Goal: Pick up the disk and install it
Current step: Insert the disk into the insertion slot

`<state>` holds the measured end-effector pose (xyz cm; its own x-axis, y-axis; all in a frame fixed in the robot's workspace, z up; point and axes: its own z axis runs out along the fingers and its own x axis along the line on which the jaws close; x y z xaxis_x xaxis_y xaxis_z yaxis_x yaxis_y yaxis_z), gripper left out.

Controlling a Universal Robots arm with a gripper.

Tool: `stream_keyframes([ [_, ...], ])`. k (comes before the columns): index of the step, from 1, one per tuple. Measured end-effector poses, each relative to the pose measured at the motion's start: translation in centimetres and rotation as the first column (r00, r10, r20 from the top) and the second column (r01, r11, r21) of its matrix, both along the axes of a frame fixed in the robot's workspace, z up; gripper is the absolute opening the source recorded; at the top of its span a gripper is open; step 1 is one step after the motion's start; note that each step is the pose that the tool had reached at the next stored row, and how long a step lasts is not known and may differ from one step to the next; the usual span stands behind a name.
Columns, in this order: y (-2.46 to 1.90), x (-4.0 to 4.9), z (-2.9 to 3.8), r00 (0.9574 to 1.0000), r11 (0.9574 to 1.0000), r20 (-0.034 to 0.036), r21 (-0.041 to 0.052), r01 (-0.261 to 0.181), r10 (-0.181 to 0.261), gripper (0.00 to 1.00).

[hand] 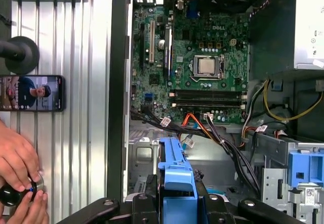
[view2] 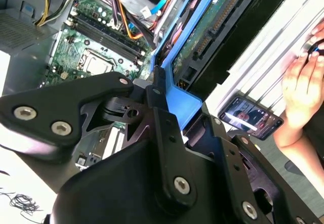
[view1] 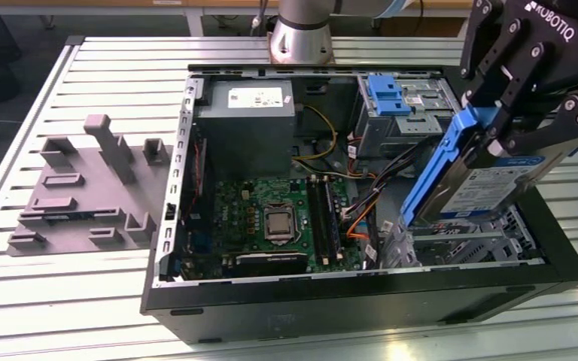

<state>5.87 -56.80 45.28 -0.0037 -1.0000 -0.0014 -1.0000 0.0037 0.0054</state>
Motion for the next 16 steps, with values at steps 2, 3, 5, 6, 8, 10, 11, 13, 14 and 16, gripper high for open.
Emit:
stream_keyframes([
  [2,0.01,0.23,-0.15,1.0,1.0,0.0,-0.0003,0.0,0.0,0.36],
  [3,0.01,0.23,-0.15,1.0,1.0,0.0,-0.0003,0.0,0.0,0.36],
  [5,0.0,0.23,-0.16,1.0,1.0,-0.0001,-0.0003,0.0,0.0,0.36],
  [6,0.0,0.23,-0.17,1.0,1.0,0.0,-0.0002,0.0,0.0,0.36],
  [8,0.0,0.24,-0.18,1.0,1.0,0.0,-0.0001,0.0,0.0,0.36],
  [10,0.0,0.24,-0.18,1.0,1.0,0.0,-0.0002,0.0,0.0,0.36],
  [11,0.0,0.24,-0.18,1.0,1.0,0.0,-0.0001,0.0,0.0,0.36],
  [13,0.0,0.29,-0.22,1.0,1.0,0.0,0.0001,0.0,0.0,0.36],
  [14,0.0,0.38,-0.28,1.0,1.0,0.0,0.0003,0.001,-0.001,0.36],
  [16,0.0,0.63,-0.41,1.0,1.0,0.0,-0.0001,0.005,-0.005,0.36],
])
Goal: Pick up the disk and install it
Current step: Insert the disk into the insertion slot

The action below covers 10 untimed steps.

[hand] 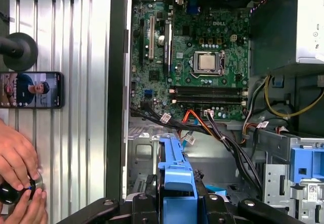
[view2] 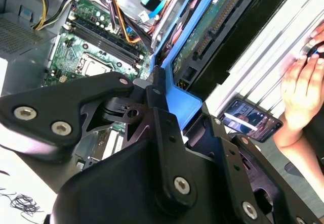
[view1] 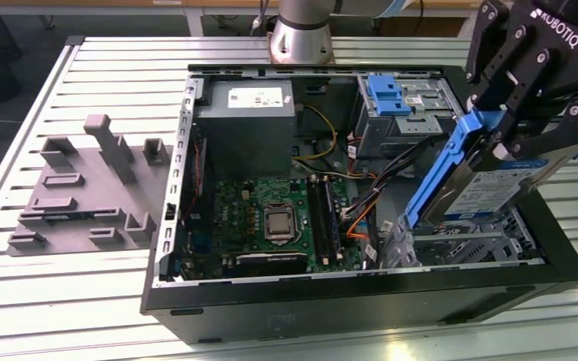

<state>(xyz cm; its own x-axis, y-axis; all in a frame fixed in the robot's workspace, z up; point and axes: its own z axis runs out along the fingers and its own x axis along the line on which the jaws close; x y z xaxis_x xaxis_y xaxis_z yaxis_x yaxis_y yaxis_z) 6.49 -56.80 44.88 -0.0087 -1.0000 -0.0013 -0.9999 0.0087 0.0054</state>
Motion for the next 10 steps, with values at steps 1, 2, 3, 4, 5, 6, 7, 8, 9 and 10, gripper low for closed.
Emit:
stream_keyframes([
  [1,0.0,0.1,-0.08,1.0,1.0,0.0,0.0,0.003,-0.003,0.36],
  [2,0.0,0.2,-0.17,1.0,1.0,0.0,0.0001,0.005,-0.005,0.36],
  [3,0.0,0.26,-0.24,1.0,1.0,0.0,0.0,0.006,-0.006,0.36],
  [4,0.0,0.28,-0.3,1.0,1.0,0.0,-0.0001,0.007,-0.007,0.36],
  [5,0.0,0.28,-0.38,1.0,1.0,-0.0001,0.0,0.007,-0.007,0.36],
  [6,0.0,0.28,-0.44,1.0,1.0,0.0,0.0001,0.007,-0.007,0.36],
  [7,0.0,0.29,-0.51,1.0,1.0,0.0,0.0,0.007,-0.007,0.36],
  [8,0.0,0.29,-0.58,1.0,1.0,0.0,0.0,0.007,-0.007,0.36],
  [9,0.0,0.29,-0.63,1.0,1.0,0.0,0.0,0.008,-0.008,0.36],
  [10,0.0,0.29,-0.69,1.0,1.0,0.0,0.0,0.008,-0.008,0.36],
])
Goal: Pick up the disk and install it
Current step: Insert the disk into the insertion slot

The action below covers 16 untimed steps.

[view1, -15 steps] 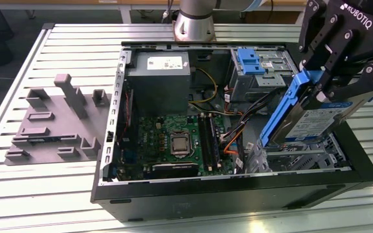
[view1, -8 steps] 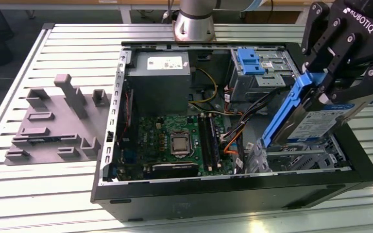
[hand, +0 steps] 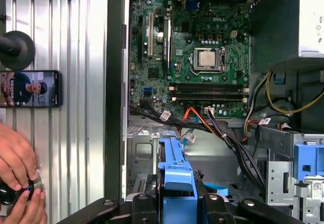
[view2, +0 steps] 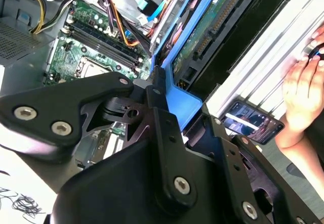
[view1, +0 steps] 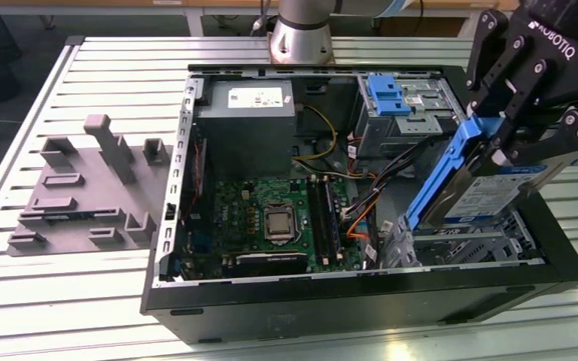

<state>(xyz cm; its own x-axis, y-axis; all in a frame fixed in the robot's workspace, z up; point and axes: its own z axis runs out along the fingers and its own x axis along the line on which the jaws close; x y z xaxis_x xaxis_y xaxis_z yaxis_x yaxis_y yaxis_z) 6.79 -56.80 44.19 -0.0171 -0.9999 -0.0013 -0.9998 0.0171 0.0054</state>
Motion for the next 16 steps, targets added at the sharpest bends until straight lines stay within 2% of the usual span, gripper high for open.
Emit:
stream_keyframes([
  [9,-0.01,0.0,-0.51,0.9999,0.9999,0.0,0.0001,0.016,-0.016,0.36],
  [16,-0.04,0.0,-1.18,0.9999,0.9999,0.0,0.0001,0.016,-0.016,0.36],
])
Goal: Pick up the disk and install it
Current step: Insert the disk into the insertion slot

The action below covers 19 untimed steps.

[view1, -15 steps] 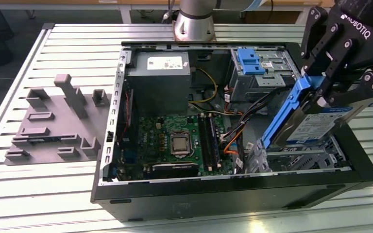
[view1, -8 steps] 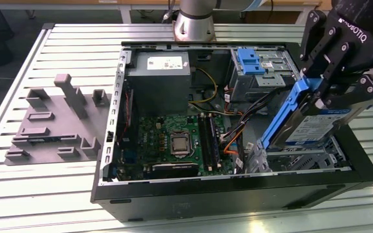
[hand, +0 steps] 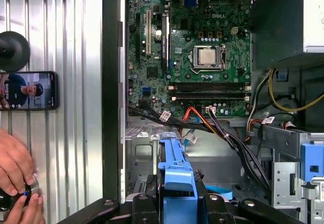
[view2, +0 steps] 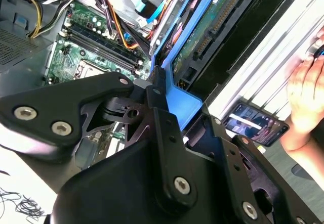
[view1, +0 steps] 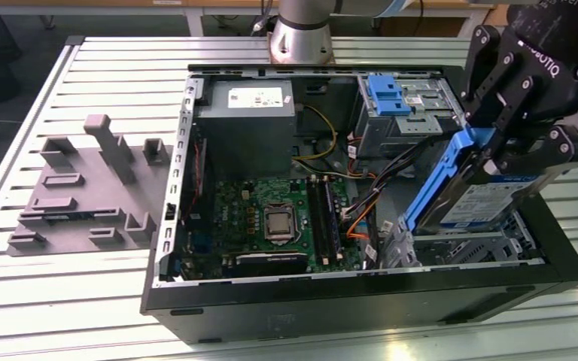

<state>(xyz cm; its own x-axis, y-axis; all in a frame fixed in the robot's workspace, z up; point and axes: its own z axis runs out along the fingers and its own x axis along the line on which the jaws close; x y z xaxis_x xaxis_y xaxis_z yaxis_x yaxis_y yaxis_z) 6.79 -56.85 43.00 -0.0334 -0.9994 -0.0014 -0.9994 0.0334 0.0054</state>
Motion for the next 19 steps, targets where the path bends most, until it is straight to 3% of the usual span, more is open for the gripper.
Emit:
stream_keyframes([
  [13,0.0,0.0,-0.09,1.0,1.0,0.0,0.0,0.0,0.0,0.36],
  [16,0.0,0.0,-0.09,1.0,1.0,-0.0001,-0.0001,0.0,0.0,0.43],
  [17,0.0,0.0,-0.13,1.0,1.0,-0.0001,0.0,0.0,0.0,0.5],
  [19,-0.01,0.0,-0.38,1.0,1.0,0.0001,0.0003,0.0,0.0,0.5],
])
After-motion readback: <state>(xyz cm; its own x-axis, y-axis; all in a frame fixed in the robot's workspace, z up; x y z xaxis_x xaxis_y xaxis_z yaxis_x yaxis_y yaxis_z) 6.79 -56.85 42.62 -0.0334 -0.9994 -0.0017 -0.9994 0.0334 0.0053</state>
